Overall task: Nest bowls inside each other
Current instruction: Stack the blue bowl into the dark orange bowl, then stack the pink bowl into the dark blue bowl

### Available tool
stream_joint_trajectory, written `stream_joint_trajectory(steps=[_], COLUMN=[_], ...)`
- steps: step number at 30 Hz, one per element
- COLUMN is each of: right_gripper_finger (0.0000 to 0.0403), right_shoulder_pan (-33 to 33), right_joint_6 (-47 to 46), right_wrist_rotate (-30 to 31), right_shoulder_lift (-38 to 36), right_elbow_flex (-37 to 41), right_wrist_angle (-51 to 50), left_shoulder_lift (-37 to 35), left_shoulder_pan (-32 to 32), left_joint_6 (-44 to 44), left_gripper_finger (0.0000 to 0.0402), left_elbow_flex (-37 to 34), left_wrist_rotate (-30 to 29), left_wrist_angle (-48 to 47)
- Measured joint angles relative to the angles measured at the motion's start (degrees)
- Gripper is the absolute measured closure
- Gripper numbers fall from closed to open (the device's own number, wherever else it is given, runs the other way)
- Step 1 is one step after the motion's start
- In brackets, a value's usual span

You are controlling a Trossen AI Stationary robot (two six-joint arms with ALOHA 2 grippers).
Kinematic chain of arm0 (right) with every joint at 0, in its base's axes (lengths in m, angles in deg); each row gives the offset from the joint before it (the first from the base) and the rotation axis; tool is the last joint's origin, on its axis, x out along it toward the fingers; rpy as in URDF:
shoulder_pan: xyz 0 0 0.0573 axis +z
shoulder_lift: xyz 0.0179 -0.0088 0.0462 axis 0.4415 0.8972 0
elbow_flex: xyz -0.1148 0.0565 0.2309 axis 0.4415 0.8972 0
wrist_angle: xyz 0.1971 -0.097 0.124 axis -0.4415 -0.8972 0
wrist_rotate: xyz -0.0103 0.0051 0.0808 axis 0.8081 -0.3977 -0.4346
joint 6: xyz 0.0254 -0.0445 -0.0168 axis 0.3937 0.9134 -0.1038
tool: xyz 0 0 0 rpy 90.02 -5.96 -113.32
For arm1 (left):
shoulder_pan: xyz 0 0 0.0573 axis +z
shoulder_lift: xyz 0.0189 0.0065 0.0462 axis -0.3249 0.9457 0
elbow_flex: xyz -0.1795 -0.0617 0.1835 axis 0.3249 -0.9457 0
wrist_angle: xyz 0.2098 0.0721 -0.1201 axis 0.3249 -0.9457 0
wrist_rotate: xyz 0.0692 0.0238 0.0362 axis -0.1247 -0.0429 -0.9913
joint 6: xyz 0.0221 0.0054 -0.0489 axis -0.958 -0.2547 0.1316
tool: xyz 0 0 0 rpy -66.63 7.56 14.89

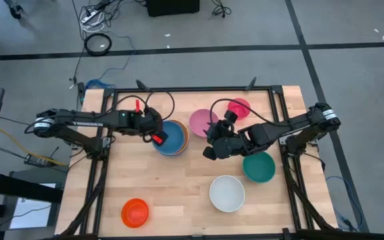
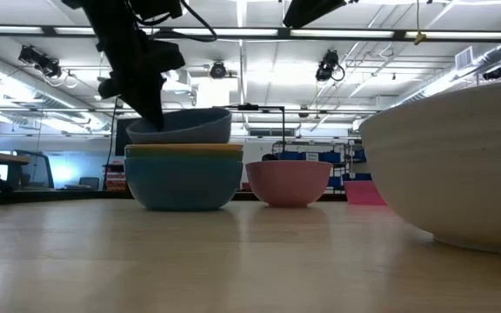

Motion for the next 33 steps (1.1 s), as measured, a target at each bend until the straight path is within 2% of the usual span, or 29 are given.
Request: stream_joint_trajectory(steps=[7, 13, 19, 23, 29, 33], right_gripper_finger=[0.028, 0.0281, 0.0281, 0.027, 0.0236, 0.022], right_shoulder_pan=[-0.8, -3.9, -13.1, -19.6, -24.9, -25.2], right_joint_6=[-0.2, -1.8, -3.3, -2.4, -0.2, 0.3], right_wrist_rotate=[-3.0, -5.4, -19.8, -28.1, -41.6, -45.3], right_shoulder_lift=[0.0, 0.0, 0.1, 0.2, 0.3, 0.2], right_elbow_flex=[0.0, 0.0, 0.8, 4.2, 13.2, 18.9], right_wrist_angle=[-0.9, -6.5, -8.3, -6.1, 6.9, 16.1], left_shoulder_lift=[0.0, -0.1, -0.9, -1.9, -2.5, -2.8], left_shoulder_pan=[0.5, 0.5, -1.3, -3.5, -6.5, -7.9], left_joint_6=[0.0, 0.0, -1.6, -2.9, -1.8, -0.1], left_gripper_finger=[0.0315, 0.0292, 0.029, 0.0289, 0.0289, 0.0289], left_elbow_flex=[-0.7, 0.8, 6.1, 11.8, 19.4, 20.7], left_wrist_rotate=[0.0, 2.6, 2.9, -0.6, -6.1, -6.6], left_wrist_angle=[3.6, 2.4, 0.0, -5.1, -19.7, -25.0])
